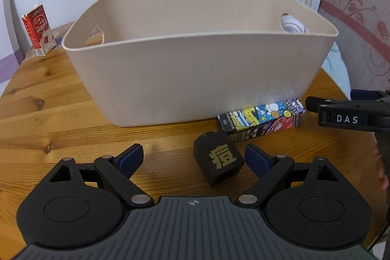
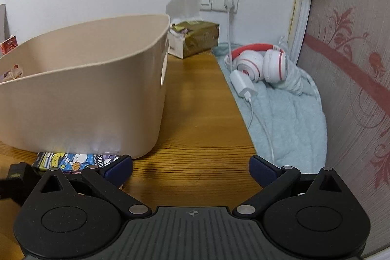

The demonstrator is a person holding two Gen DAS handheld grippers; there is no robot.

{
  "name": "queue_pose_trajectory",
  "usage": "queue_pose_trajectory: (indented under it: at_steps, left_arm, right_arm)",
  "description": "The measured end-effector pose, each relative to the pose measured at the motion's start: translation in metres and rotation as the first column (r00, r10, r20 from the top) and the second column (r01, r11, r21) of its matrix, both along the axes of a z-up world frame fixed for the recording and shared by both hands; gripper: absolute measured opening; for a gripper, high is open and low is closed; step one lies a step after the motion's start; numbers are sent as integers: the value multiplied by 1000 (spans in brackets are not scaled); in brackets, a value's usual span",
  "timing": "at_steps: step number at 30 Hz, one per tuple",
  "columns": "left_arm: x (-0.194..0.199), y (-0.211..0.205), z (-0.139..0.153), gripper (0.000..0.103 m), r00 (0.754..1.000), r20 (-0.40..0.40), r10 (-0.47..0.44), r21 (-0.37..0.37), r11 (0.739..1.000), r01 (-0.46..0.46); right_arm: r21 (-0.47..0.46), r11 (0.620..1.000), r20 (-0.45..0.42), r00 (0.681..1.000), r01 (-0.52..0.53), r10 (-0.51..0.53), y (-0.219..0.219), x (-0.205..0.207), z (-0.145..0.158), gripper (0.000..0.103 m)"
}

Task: Organize objects
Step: 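Grasp the black cube box with the left tool while the right tool grasps the cartoon box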

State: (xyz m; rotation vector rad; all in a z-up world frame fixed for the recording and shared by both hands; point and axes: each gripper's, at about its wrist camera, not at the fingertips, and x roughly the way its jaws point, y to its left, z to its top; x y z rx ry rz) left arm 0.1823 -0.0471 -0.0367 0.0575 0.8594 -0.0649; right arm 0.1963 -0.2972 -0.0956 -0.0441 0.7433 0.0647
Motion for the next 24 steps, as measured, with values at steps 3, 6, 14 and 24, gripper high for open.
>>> queue_pose_trajectory:
  at_steps: [3,6,14,24]
  left_arm:
    - [-1,3,-5,92,1000,-1,-7,7,1000,7]
    - [-1,9,-8,92,1000,-9,7,17,1000,-7]
    - [-6,36,-12,92,999,0,52,36,998,-52]
    - [-8,57,-14,92,998,-6,61,5,998,-61]
  right_arm:
    - [-10,999,-25,999,-33,33,7,0,-4,103]
    - [4,997,-24,997,-76,77,13,-6,-3,103]
    - [10,976,-41,975,-220,220,36,-34,1,103]
    - [2,947,1,947,-321,321,56,-62,20,103]
